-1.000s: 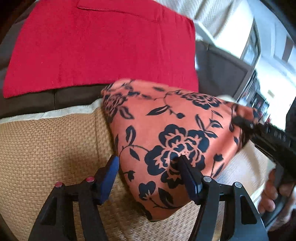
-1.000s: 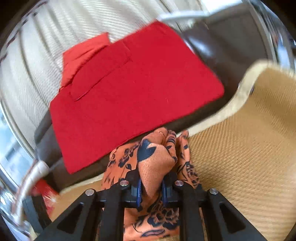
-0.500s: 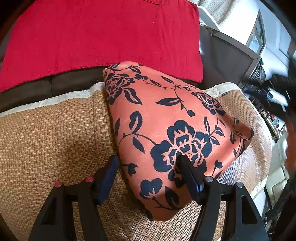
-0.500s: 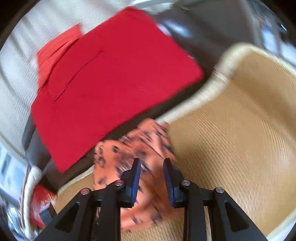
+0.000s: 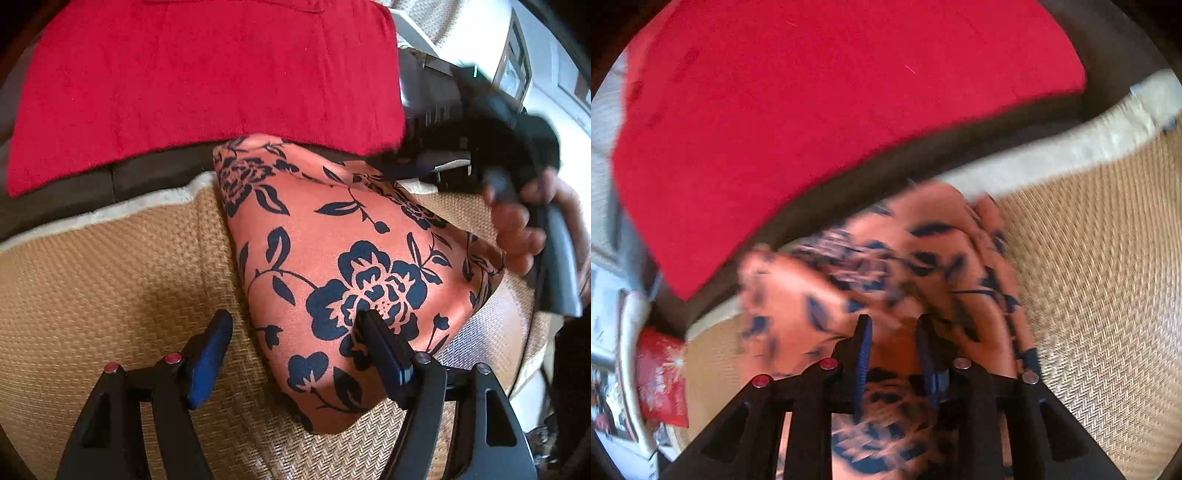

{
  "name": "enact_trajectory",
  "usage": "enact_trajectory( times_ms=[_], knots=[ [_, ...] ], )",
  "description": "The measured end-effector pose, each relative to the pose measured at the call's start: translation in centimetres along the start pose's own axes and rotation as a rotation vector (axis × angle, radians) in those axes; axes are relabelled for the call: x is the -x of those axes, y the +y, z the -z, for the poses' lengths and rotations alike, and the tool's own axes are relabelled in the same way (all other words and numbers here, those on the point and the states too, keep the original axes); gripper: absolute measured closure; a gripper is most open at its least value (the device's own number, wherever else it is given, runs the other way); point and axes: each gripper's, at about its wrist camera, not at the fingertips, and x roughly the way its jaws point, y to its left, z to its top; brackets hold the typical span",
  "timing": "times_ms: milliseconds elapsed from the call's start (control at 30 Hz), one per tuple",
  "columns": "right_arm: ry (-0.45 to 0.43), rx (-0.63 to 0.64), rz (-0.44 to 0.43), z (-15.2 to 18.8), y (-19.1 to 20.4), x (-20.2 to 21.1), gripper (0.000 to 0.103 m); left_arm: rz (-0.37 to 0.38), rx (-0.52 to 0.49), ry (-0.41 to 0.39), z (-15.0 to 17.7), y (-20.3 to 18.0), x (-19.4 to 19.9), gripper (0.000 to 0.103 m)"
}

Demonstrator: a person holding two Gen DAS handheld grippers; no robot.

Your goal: Fold small clothes

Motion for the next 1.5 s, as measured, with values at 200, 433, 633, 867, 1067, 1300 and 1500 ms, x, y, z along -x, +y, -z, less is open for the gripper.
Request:
enact_trajectory(
  times_ms=[200,433,633,867,1067,1300,1500],
  knots=[
    [0.088,0.180,-0.083,0.0,6.2,-3.8,0.070,-0.018,-0.017,0.001,0.2,-0.4,0.4,0.028],
    [0.172,0.102,-0.049,0.3,3.4,-8.1,0.063,-0.059,-0.063,-0.011,0.2,-1.1,0.5,0.027],
    [-0.009,0.122,-0.052,3.0,2.3,0.9,0.046,-0.091,-0.072,-0.017,0.4,-2.0,0.6,0.027],
    [-0.103,0.060,0.002,7.3,-0.5,6.7,0.045,-0.118,-0.068,-0.013,0.5,-2.4,0.6,0.027],
    [-0.068,-0.004,0.054,9.7,-2.9,2.5,0.046,-0.138,-0.080,-0.004,0.5,-2.6,0.0,0.025],
    [-0.113,-0.036,0.038,9.6,-3.5,3.2,0.046,-0.113,0.009,-0.071,-1.3,-0.4,2.1,0.025],
    [-0.140,-0.084,0.001,10.6,-3.8,2.1,0.046,-0.153,0.065,0.011,-1.5,2.2,-0.1,0.024]
  ],
)
